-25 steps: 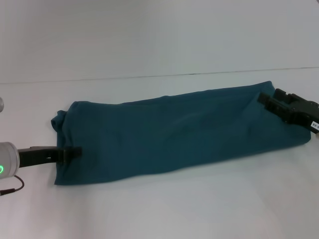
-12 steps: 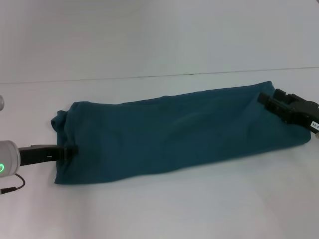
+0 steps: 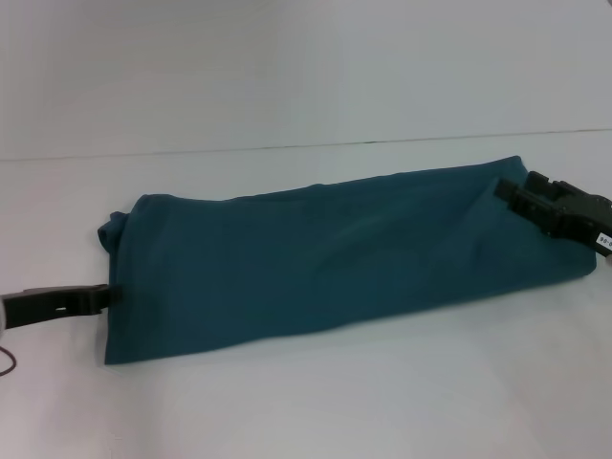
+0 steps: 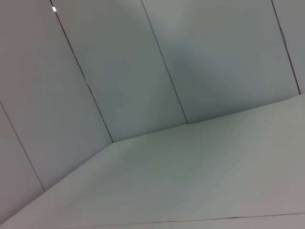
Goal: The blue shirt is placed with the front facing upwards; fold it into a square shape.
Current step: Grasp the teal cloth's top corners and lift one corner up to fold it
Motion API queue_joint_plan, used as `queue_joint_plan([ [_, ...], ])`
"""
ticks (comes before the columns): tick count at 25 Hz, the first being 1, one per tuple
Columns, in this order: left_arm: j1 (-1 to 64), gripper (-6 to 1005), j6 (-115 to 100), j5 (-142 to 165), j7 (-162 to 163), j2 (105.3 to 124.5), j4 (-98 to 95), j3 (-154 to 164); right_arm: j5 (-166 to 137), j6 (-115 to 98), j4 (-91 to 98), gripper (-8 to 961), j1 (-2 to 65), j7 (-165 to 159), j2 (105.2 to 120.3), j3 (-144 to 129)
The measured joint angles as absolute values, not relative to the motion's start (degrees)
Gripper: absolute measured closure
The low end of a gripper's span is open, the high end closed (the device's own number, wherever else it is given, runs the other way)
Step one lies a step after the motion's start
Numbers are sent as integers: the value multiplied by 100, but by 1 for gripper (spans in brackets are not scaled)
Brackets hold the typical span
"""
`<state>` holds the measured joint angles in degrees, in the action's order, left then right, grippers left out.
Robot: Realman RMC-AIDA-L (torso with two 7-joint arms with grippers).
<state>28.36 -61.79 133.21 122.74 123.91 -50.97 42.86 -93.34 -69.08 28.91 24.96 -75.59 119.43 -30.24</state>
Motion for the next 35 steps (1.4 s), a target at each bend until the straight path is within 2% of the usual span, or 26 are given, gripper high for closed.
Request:
queue_joint_plan([
  [3, 2732, 902, -6170, 13290, 12399, 12405, -5247, 4267, -9334, -6888, 2891, 298, 2496, -7559, 11944, -3024],
  [9, 2692, 688, -6241, 13288, 12929, 12376, -5348, 4275, -9334, -6859, 2891, 298, 2496, -7559, 11944, -3023],
  [14, 2775, 458, -6448, 13303, 13222, 12300, -5384, 4234, -9334, -6850, 2891, 299, 2496, -7566, 11943, -3023],
  [22, 2896, 214, -6392, 13357, 13298, 12242, -5210, 4272, -9334, -6816, 2891, 299, 2496, -7567, 11936, -3023],
  [28, 2978, 143, -6211, 13365, 13215, 12199, -4934, 4289, -9334, -6809, 2891, 300, 2496, -7568, 11935, -3023],
  [35, 3125, 146, -5972, 13584, 13203, 12158, -4580, 4298, -9334, -6809, 2894, 301, 2496, -7596, 11935, -3023],
])
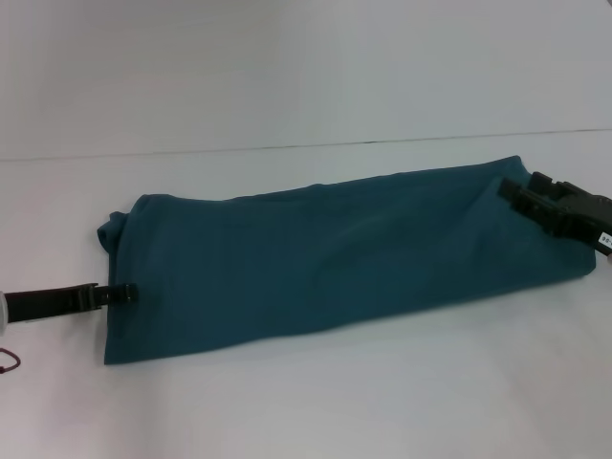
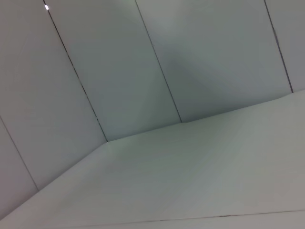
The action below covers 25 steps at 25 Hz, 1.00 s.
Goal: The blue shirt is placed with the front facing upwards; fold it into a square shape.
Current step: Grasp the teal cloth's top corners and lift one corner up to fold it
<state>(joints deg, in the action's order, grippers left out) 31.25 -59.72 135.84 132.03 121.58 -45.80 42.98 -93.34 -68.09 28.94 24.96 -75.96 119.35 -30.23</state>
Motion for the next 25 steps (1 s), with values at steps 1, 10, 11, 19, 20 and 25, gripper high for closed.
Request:
queue_joint_plan([
  [1, 3140, 145, -5972, 13588, 13202, 12156, -4564, 4298, -9334, -6808, 2897, 301, 2496, -7610, 11935, -3023],
  [10, 3295, 150, -5989, 13584, 13200, 12144, -4336, 4311, -9334, -6802, 2926, 302, 2496, -7637, 11935, -3023],
  [11, 3316, 151, -5977, 13582, 13200, 12128, -4292, 4319, -9335, -6800, 2927, 302, 2497, -7638, 11935, -3023],
  [19, 3345, 205, -5995, 13558, 13064, 12156, -4275, 4342, -9341, -6794, 2936, 302, 2503, -7646, 11930, -3023],
  [20, 3347, 215, -6017, 13528, 12984, 12167, -4274, 4346, -9342, -6794, 2936, 303, 2505, -7646, 11927, -3023],
  [25, 3411, 266, -5985, 13452, 12837, 12190, -4215, 4303, -9343, -6793, 2919, 303, 2513, -7646, 11926, -3023],
])
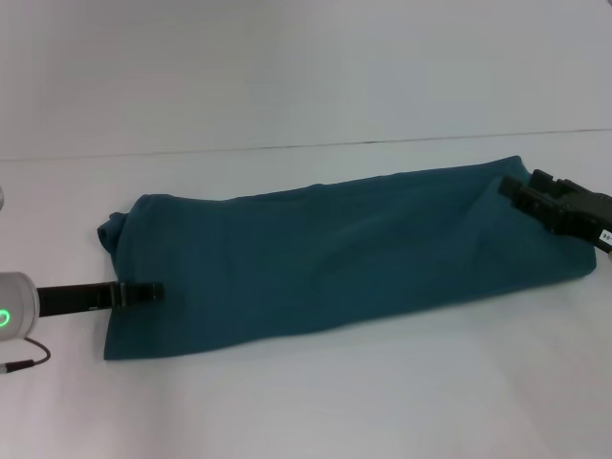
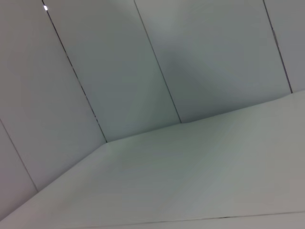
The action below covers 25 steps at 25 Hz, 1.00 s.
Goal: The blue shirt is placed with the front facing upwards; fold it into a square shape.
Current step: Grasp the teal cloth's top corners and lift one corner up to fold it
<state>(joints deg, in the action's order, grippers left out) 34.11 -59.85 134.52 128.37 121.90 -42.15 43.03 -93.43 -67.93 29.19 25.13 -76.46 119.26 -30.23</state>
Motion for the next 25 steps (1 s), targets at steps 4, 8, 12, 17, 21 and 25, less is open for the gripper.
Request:
queue_joint_plan([
  [4, 3418, 342, -6018, 13271, 12771, 12188, -4233, 4284, -9343, -6786, 2916, 303, 2514, -7648, 11926, -3023],
  [8, 3420, 526, -6054, 13163, 12738, 12175, -4225, 4308, -9343, -6776, 2924, 304, 2514, -7660, 11926, -3023],
  [12, 3462, 678, -6061, 13152, 12688, 12190, -4223, 4321, -9343, -6752, 2921, 304, 2518, -7664, 11926, -3023],
  [17, 3511, 810, -6065, 13148, 12667, 12240, -4226, 4342, -9346, -6732, 2920, 305, 2522, -7713, 11926, -3023],
  [21, 3607, 885, -6077, 13148, 12617, 12288, -4265, 4350, -9351, -6731, 2920, 305, 2522, -7720, 11926, -3023],
  [25, 3698, 960, -6112, 13148, 12602, 12317, -4362, 4354, -9352, -6735, 2934, 305, 2518, -7786, 11926, -3023],
])
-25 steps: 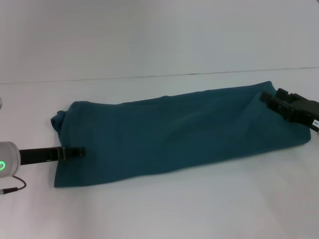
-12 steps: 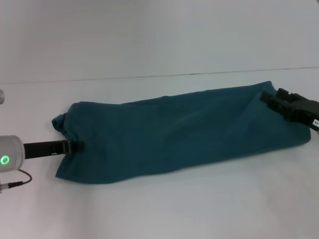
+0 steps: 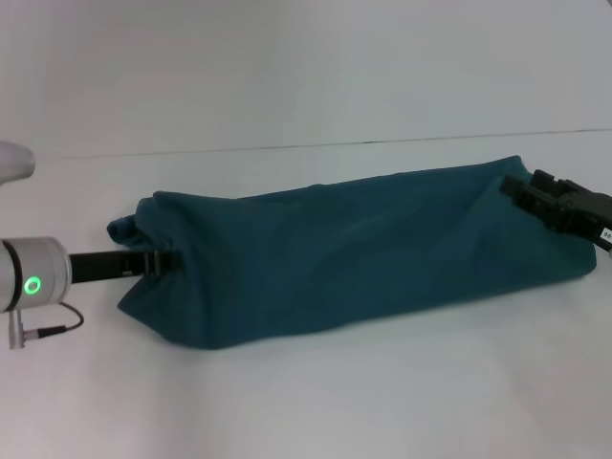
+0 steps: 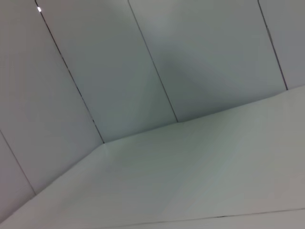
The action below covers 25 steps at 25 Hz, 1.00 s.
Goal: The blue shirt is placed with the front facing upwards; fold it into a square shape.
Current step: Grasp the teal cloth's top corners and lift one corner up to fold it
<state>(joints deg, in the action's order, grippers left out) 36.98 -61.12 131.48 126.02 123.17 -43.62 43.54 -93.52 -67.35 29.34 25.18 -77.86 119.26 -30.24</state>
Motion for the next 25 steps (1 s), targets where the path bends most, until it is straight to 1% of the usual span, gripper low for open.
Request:
queue_joint_plan([
  [6, 3692, 957, -6521, 13146, 12667, 12405, -4931, 4350, -9321, -6740, 2932, 306, 2551, -7721, 11940, -3013],
  [10, 3708, 955, -6706, 13133, 12726, 12411, -5143, 4351, -9186, -6734, 2749, 306, 2660, -7362, 11964, -2993],
  [14, 3646, 953, -6988, 12913, 12790, 12410, -5498, 4347, -8902, -6739, 2169, 307, 2860, -6238, 11976, -2990],
  [17, 3623, 952, -7165, 12841, 12844, 12410, -5713, 4350, -8525, -6844, 1523, 307, 3050, -4827, 12021, -3009],
  [22, 3585, 949, -7374, 12658, 12892, 12410, -5996, 4349, -7952, -6832, 223, 471, 3506, -2690, 12042, -2982],
  [25, 3580, 947, -7433, 12521, 12898, 12410, -6072, 4357, -7891, -6557, -262, 726, 3848, -2178, 12071, -2976],
])
